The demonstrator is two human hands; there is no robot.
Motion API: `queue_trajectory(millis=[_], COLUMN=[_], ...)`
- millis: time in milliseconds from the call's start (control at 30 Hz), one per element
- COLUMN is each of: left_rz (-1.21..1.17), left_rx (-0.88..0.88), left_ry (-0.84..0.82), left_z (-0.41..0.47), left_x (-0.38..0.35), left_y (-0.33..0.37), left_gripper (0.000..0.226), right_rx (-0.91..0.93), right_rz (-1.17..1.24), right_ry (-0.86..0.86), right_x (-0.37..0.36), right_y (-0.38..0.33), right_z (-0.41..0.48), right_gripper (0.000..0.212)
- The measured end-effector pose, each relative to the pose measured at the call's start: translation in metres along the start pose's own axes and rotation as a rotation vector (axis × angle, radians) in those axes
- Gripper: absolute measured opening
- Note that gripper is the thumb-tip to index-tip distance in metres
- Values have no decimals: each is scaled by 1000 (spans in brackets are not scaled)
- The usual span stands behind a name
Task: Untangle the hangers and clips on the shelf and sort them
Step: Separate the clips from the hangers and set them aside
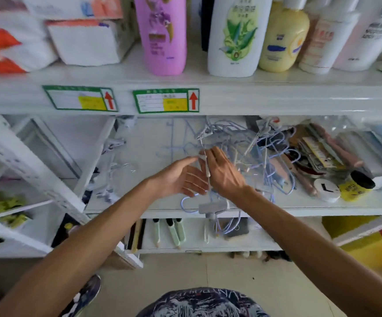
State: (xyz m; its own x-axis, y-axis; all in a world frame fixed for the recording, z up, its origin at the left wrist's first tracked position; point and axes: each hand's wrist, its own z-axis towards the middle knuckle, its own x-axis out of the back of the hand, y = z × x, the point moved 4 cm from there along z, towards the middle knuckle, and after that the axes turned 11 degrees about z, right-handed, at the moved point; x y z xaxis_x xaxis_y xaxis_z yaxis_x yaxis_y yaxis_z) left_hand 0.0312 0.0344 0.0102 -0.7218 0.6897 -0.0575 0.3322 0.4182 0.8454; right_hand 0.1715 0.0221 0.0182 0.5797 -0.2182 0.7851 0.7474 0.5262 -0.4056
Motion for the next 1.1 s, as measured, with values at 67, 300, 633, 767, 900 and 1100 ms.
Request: queue_trajectory(millis=[67,300,633,767,900,1100], left_rz=[17,-27,203,266,504,183], left_rx=[-28,-80,-126,-119,-82,-46], left_ry=[-16,171,466,428,600,788], left_z=[-32,-115,-135,-116,-97,-95], left_x=[13,55,105,121,158,195], left_y=[-16,-68,-83,-54,-23,3], left_gripper=[48,21,15,13,21,32], right_rx=[-27,-188,-750,-862,-936,-940], right_rz=[78,406,1637,1694,1605,1367], right_ry=[-18,-42,-348,-76,114,303], right_x=[-28,-92,-93,-86,-80,-60], right_y=[-26,-102,-105,-87,-65,-27], right_z=[11,33,32,41,67,109], right_gripper=[34,54,29,25,22,23])
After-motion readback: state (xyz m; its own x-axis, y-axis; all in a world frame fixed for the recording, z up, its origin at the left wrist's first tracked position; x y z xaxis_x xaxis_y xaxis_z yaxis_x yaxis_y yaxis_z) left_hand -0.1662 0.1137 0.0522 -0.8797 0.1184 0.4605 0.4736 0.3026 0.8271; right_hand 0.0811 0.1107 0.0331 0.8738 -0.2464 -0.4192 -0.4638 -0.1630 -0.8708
